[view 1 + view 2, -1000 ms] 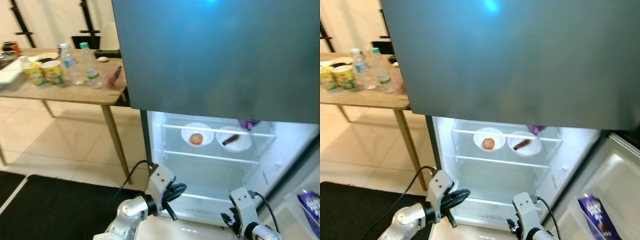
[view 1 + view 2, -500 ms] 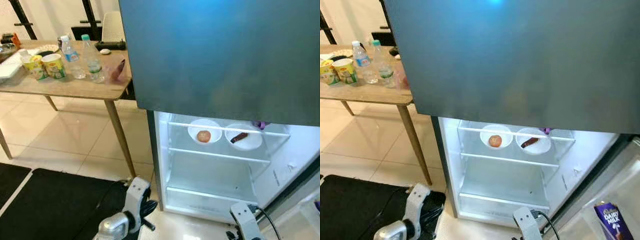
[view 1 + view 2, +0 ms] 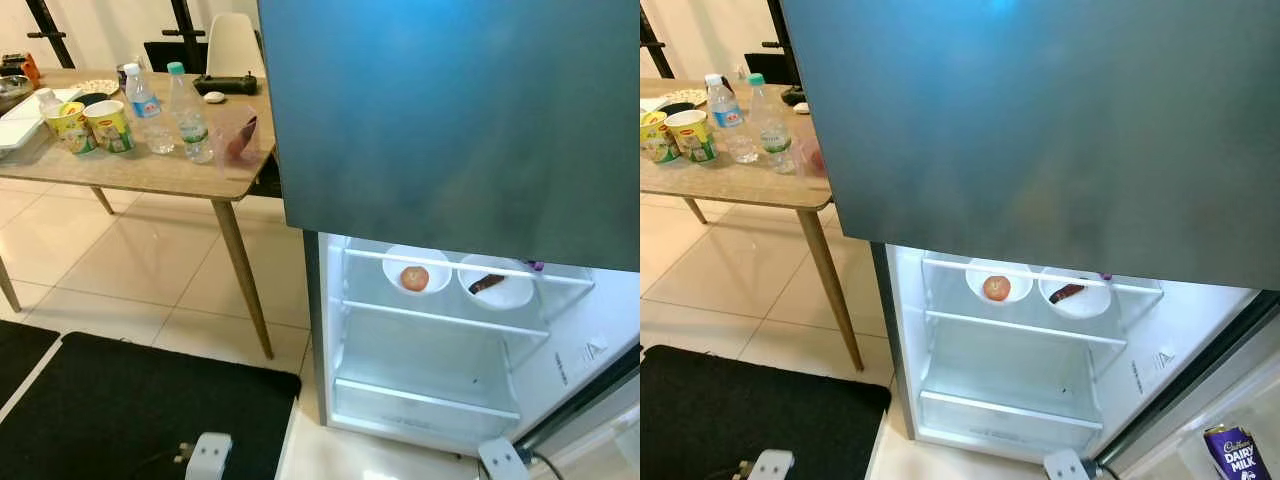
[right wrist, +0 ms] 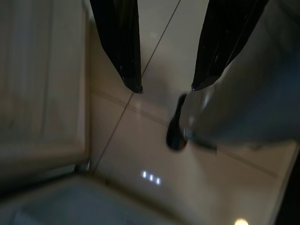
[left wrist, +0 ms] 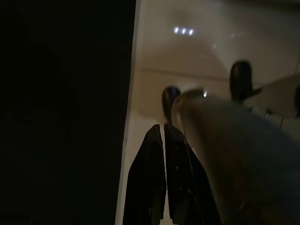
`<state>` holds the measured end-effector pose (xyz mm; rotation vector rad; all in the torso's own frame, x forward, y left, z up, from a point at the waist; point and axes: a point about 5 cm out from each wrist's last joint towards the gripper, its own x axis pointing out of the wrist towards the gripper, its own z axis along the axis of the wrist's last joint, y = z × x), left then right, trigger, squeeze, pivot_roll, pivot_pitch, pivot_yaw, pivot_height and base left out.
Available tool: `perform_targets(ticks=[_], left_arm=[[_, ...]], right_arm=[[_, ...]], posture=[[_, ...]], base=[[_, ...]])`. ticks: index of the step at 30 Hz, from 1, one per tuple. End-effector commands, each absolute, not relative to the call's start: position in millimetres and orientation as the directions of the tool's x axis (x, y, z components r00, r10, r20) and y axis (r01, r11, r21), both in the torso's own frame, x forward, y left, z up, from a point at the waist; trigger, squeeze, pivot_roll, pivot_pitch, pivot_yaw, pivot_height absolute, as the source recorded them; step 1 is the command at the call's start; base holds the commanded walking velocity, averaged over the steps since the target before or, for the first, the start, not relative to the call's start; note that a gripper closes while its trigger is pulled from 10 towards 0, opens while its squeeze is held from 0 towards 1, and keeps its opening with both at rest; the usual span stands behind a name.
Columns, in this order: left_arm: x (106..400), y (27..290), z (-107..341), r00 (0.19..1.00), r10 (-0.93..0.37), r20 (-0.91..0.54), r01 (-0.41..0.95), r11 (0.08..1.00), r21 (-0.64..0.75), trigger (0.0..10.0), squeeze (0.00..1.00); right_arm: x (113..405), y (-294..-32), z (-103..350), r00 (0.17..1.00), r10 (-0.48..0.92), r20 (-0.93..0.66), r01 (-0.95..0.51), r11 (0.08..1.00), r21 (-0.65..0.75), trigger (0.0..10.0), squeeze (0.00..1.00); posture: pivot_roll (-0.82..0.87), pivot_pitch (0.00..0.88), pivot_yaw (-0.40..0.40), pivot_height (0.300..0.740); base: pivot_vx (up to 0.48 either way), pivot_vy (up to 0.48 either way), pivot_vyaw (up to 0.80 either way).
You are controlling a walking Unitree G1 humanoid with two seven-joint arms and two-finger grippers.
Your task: Restocking fridge
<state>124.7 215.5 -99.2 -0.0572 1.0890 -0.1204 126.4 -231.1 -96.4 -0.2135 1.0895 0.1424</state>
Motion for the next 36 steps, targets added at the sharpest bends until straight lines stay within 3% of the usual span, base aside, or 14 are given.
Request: perform_targets(ticks=[1, 11, 13, 15, 21, 29, 36], left_arm=[[114, 215, -104, 0.414, -0.090, -0.906, 0.063, 0.996, -0.070, 10.0, 0.00], [121, 206, -105, 0.377, -0.055, -0.924, 0.195, 0.980, 0.021, 10.0, 0.00], [117, 205, -107, 0.290, -0.001, -0.957, 0.423, 0.897, 0.127, 10.0, 0.00], [117, 206, -107, 0.281, 0.013, -0.960, 0.451, 0.881, 0.144, 10.0, 0.00], [118, 207, -107, 0.285, 0.023, -0.958, 0.448, 0.881, 0.154, 10.0, 0.00], [100, 208, -112, 0.207, 0.021, -0.978, 0.526, 0.841, 0.130, 10.0, 0.00], [95, 206, -113, 0.193, 0.018, -0.981, 0.531, 0.839, 0.120, 10.0, 0.00]], right_arm=[[114, -230, -101, 0.410, -0.006, -0.912, -0.186, 0.978, -0.090, 10.0, 0.00], [102, -228, -106, 0.347, -0.001, -0.938, -0.212, 0.974, -0.079, 10.0, 0.00], [104, -227, -106, 0.335, -0.006, -0.942, -0.254, 0.962, -0.096, 10.0, 0.00], [104, -226, -106, 0.328, -0.004, -0.944, -0.276, 0.956, -0.101, 10.0, 0.00], [103, -224, -107, 0.313, -0.001, -0.950, -0.306, 0.947, -0.101, 10.0, 0.00], [92, -223, -110, 0.278, -0.006, -0.961, -0.307, 0.947, -0.095, 10.0, 0.00], [87, -223, -111, 0.258, -0.008, -0.966, -0.312, 0.946, -0.091, 10.0, 0.00]], posture=[[-0.06, 0.000, 0.019, 0.740], [-0.07, 0.000, 0.027, 0.740], [-0.07, 0.000, 0.031, 0.740], [-0.07, 0.000, 0.032, 0.740], [-0.07, 0.000, 0.031, 0.740], [-0.07, 0.000, 0.032, 0.740], [-0.07, 0.000, 0.029, 0.740]], base=[[0.000, 0.000, 0.00], [0.000, 0.000, -0.43], [0.000, 0.000, -0.72], [0.000, 0.000, -0.72], [0.000, 0.000, -0.72], [0.000, 0.000, -0.71], [0.000, 0.000, -0.71]])
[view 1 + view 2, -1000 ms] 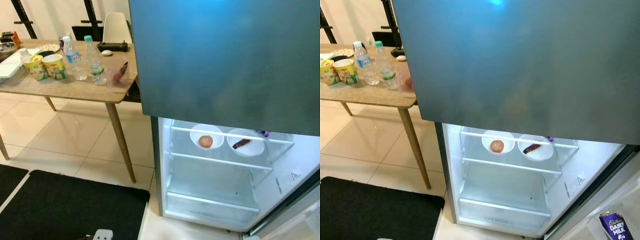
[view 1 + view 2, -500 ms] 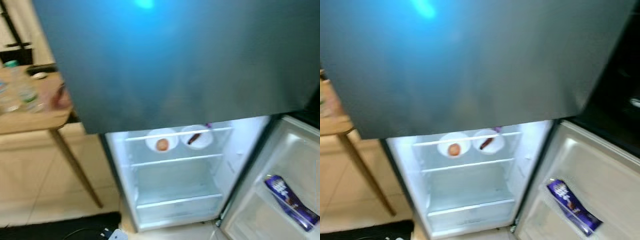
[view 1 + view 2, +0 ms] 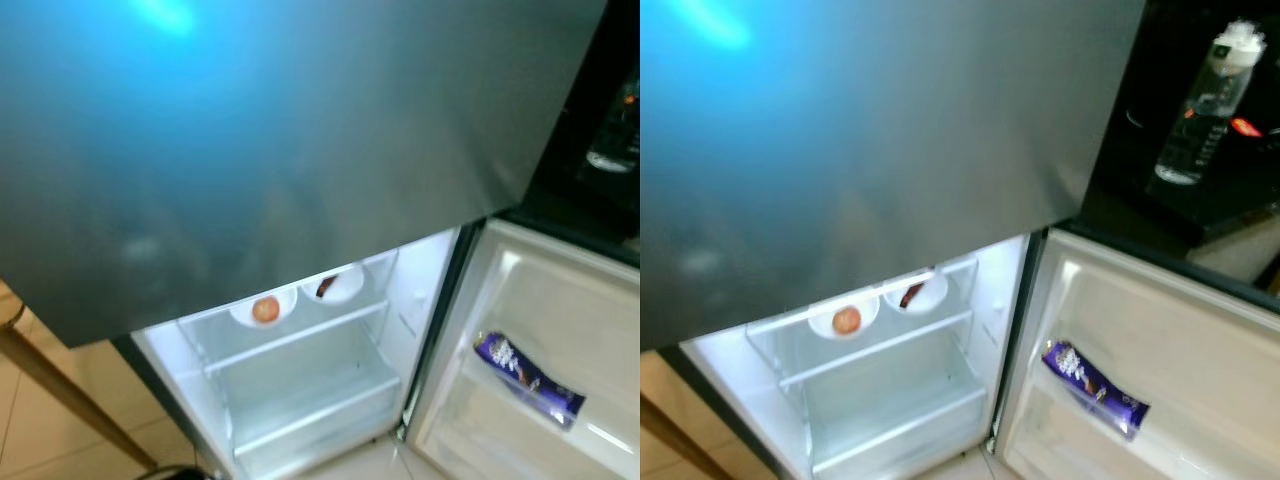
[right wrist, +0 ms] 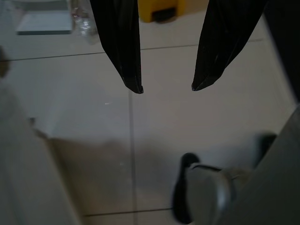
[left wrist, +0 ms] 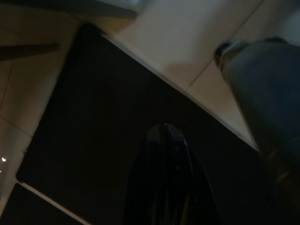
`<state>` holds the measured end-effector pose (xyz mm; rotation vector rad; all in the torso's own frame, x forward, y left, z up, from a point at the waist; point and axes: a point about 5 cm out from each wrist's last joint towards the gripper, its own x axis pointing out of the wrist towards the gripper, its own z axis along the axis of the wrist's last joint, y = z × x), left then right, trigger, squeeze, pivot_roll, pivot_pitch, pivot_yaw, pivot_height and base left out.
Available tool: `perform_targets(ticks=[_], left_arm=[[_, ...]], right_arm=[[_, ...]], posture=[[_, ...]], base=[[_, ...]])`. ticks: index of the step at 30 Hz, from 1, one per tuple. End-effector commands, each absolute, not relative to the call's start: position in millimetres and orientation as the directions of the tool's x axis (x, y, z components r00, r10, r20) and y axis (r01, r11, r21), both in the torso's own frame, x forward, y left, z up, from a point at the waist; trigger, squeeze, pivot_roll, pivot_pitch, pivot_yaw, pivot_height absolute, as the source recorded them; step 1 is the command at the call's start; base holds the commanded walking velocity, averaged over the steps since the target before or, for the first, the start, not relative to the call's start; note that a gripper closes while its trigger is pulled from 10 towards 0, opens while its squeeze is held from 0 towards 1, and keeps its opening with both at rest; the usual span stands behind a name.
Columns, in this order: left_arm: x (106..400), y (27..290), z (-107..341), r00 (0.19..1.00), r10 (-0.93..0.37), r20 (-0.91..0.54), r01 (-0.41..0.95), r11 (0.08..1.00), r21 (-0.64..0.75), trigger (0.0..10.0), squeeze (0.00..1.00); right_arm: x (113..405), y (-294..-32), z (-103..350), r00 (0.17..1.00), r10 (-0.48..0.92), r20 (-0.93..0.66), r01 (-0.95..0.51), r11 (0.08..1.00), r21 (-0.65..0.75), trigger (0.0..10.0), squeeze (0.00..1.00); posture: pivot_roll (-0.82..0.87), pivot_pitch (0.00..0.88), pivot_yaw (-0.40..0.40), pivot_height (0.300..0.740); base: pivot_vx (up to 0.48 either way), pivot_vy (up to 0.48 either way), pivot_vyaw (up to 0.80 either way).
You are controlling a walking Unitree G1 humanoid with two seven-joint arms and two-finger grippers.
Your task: Restocking fridge
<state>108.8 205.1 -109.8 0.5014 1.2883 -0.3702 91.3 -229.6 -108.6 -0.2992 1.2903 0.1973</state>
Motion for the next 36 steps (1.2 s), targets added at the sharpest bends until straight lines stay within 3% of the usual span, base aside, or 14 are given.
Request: perform_targets(ticks=[1, 15, 28, 36], left_arm=[[94, 206, -113, 0.192, 0.013, -0.981, 0.528, 0.841, 0.115, 10.0, 0.00], [93, 205, -114, 0.202, 0.005, -0.979, 0.534, 0.838, 0.114, 10.0, 0.00], [91, 205, -114, 0.196, -0.002, -0.981, 0.538, 0.836, 0.106, 10.0, 0.00], [93, 199, -114, 0.209, -0.072, -0.975, 0.485, 0.874, 0.040, 10.0, 0.00]], right_arm=[[88, -223, -111, 0.257, -0.009, -0.966, -0.312, 0.946, -0.092, 10.0, 0.00], [109, -217, -107, 0.286, 0.000, -0.958, -0.325, 0.941, -0.097, 10.0, 0.00], [109, -218, -107, 0.281, 0.006, -0.960, -0.332, 0.939, -0.092, 10.0, 0.00], [111, -208, -109, 0.280, 0.019, -0.960, -0.340, 0.937, -0.081, 10.0, 0.00]], posture=[[-0.07, 0.000, 0.028, 0.740], [-0.08, 0.000, 0.024, 0.740], [-0.07, 0.000, 0.019, 0.740], [-0.07, 0.000, 0.019, 0.740]], base=[[0.000, 0.000, -0.72], [0.000, 0.000, -0.72], [0.000, 0.000, -0.72], [0.000, 0.000, -0.72]])
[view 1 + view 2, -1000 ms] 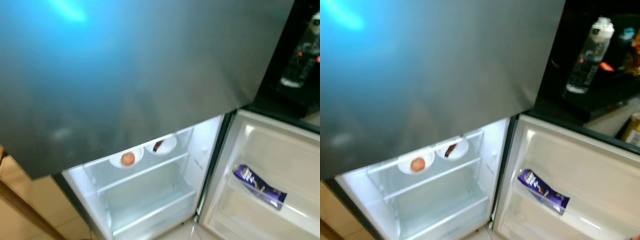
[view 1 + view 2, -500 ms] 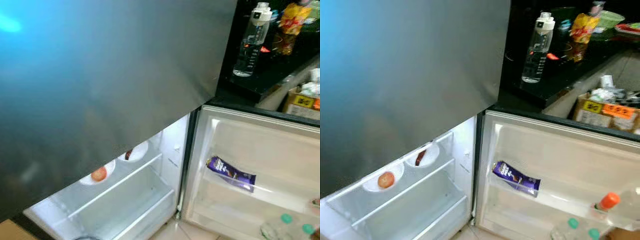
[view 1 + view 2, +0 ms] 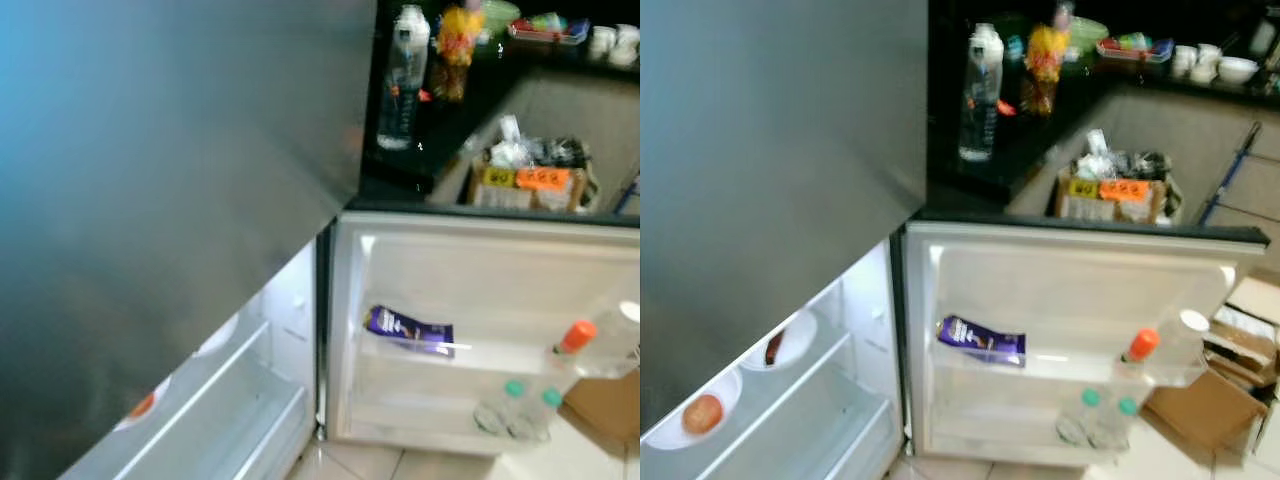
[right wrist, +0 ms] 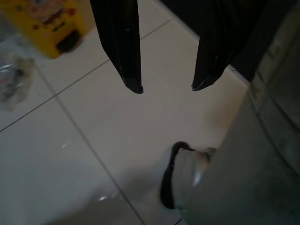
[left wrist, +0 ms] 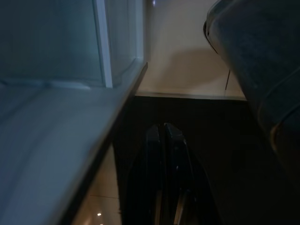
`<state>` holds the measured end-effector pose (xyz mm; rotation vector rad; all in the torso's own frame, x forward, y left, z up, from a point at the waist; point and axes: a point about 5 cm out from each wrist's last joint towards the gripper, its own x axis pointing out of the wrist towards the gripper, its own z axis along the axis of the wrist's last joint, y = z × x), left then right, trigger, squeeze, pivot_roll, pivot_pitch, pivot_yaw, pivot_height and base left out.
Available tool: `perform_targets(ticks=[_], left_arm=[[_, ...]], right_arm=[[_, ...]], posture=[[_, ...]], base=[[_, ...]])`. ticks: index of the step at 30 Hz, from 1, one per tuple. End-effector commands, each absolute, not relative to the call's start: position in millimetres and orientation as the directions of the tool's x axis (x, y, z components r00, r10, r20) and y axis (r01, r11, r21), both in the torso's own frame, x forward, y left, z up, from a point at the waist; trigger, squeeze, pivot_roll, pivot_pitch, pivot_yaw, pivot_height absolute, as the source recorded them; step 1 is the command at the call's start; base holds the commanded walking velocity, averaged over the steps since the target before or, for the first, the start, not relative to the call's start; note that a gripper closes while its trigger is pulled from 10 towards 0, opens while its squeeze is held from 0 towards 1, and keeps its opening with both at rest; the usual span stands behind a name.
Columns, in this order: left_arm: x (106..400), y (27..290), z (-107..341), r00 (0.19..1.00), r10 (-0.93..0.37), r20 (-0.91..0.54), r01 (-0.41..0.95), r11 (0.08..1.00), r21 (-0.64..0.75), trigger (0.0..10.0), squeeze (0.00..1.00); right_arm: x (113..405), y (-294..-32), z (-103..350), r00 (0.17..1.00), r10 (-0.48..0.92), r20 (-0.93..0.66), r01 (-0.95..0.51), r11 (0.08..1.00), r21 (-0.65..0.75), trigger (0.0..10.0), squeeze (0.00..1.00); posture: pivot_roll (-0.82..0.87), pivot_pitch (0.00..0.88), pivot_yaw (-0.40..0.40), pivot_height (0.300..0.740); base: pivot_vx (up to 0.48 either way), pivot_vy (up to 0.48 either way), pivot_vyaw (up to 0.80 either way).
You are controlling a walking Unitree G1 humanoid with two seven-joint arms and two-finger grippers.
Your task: Restocking fridge
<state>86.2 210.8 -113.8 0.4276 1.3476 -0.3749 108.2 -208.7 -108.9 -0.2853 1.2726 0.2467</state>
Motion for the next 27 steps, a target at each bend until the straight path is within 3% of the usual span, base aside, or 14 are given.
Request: perform_targets(ticks=[1, 24, 27], left_arm=[[93, 199, -114, 0.211, -0.072, -0.975, 0.484, 0.874, 0.040, 10.0, 0.00], [94, 198, -113, 0.222, -0.083, -0.971, 0.483, 0.875, 0.036, 10.0, 0.00], [95, 199, -113, 0.226, -0.086, -0.970, 0.487, 0.872, 0.036, 10.0, 0.00]], right_arm=[[111, -207, -109, 0.280, 0.020, -0.960, -0.341, 0.937, -0.079, 10.0, 0.00], [104, -213, -109, 0.279, 0.018, -0.960, -0.360, 0.929, -0.087, 10.0, 0.00], [104, -210, -110, 0.284, 0.025, -0.958, -0.352, 0.933, -0.080, 10.0, 0.00]], posture=[[-0.07, 0.000, 0.019, 0.740], [-0.08, 0.000, 0.016, 0.740], [-0.08, 0.000, 0.019, 0.740]], base=[[0.000, 0.000, -0.71], [0.000, 0.000, -0.72], [0.000, 0.000, 0.00]])
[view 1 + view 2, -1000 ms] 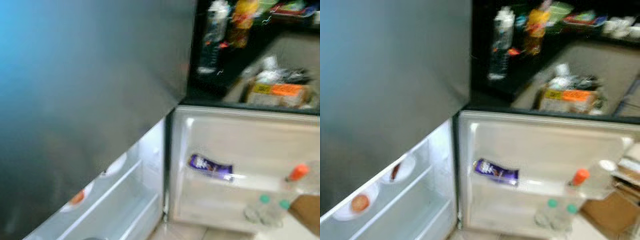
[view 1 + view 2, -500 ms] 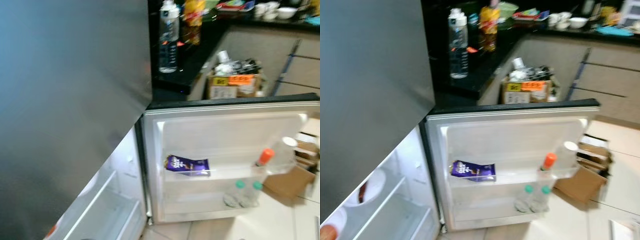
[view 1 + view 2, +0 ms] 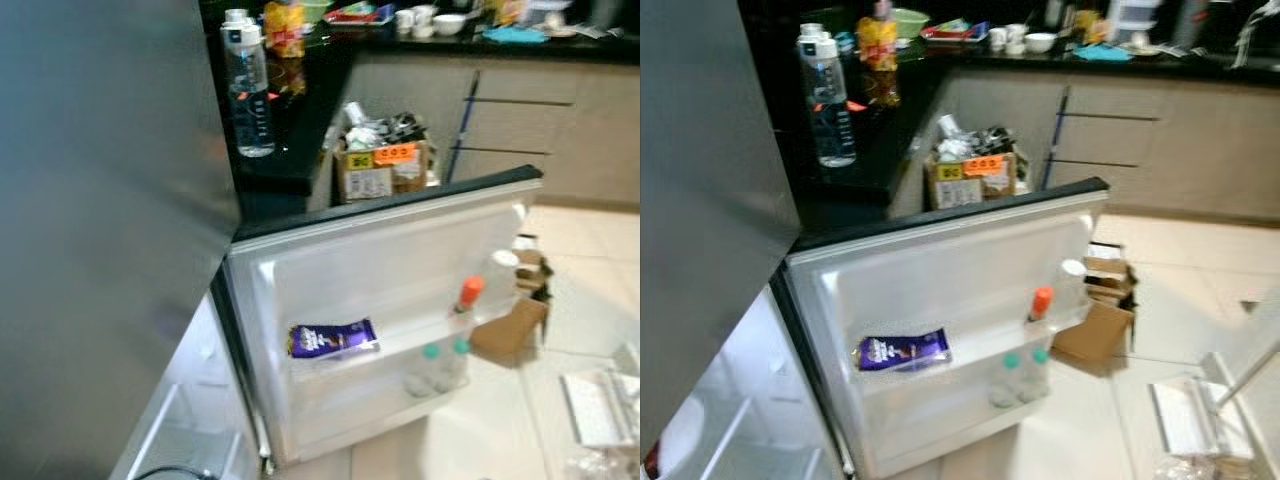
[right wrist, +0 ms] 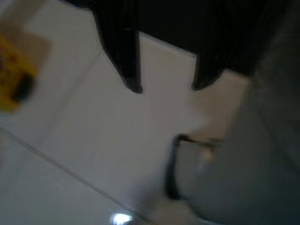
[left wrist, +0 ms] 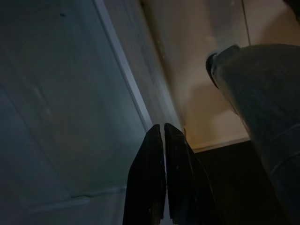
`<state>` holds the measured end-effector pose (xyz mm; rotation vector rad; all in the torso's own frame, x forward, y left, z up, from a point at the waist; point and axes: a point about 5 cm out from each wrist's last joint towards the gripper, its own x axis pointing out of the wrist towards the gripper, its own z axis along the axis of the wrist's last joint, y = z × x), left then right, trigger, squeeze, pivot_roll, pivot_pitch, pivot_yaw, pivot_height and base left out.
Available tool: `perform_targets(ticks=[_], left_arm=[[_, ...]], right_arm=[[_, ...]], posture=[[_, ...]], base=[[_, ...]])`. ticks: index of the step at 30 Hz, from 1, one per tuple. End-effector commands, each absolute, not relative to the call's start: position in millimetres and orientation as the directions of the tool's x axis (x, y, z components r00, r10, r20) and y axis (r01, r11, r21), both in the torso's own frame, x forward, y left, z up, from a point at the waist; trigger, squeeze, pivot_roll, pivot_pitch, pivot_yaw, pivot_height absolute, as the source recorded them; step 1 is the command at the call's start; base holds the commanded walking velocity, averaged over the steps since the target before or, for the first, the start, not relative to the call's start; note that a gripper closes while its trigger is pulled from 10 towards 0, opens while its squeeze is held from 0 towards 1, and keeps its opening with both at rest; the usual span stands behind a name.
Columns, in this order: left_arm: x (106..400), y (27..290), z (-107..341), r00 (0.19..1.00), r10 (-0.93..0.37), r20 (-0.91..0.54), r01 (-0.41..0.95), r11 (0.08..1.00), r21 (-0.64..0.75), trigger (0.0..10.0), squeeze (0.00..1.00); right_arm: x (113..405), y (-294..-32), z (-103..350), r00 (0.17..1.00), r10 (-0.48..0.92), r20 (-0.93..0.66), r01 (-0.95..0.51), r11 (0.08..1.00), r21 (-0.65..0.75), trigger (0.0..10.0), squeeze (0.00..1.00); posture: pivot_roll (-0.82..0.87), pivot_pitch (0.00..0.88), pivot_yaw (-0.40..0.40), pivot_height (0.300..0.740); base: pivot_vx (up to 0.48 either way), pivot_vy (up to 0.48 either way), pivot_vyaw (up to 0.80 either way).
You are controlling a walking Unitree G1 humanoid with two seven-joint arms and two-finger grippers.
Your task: Restocking fridge
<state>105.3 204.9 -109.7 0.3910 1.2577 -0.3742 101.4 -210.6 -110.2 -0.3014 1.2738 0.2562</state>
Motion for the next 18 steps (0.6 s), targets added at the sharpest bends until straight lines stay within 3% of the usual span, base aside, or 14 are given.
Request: perform_targets(ticks=[1, 8, 18], left_arm=[[95, 199, -113, 0.227, -0.086, -0.970, 0.490, 0.871, 0.038, 10.0, 0.00], [95, 200, -113, 0.227, -0.085, -0.970, 0.492, 0.870, 0.039, 10.0, 0.00], [103, 194, -112, 0.234, -0.091, -0.968, 0.488, 0.872, 0.036, 10.0, 0.00]], right_arm=[[104, -210, -110, 0.285, 0.026, -0.958, -0.351, 0.933, -0.079, 10.0, 0.00], [103, -218, -108, 0.286, 0.018, -0.958, -0.348, 0.933, -0.087, 10.0, 0.00], [95, -230, -107, 0.279, 0.005, -0.960, -0.339, 0.936, -0.093, 10.0, 0.00]], posture=[[-0.08, 0.000, 0.020, 0.740], [-0.09, 0.000, 0.022, 0.740], [-0.09, 0.000, 0.025, 0.740]], base=[[0.000, 0.000, 0.00], [0.000, 0.000, 0.00], [0.000, -0.405, 0.00]])
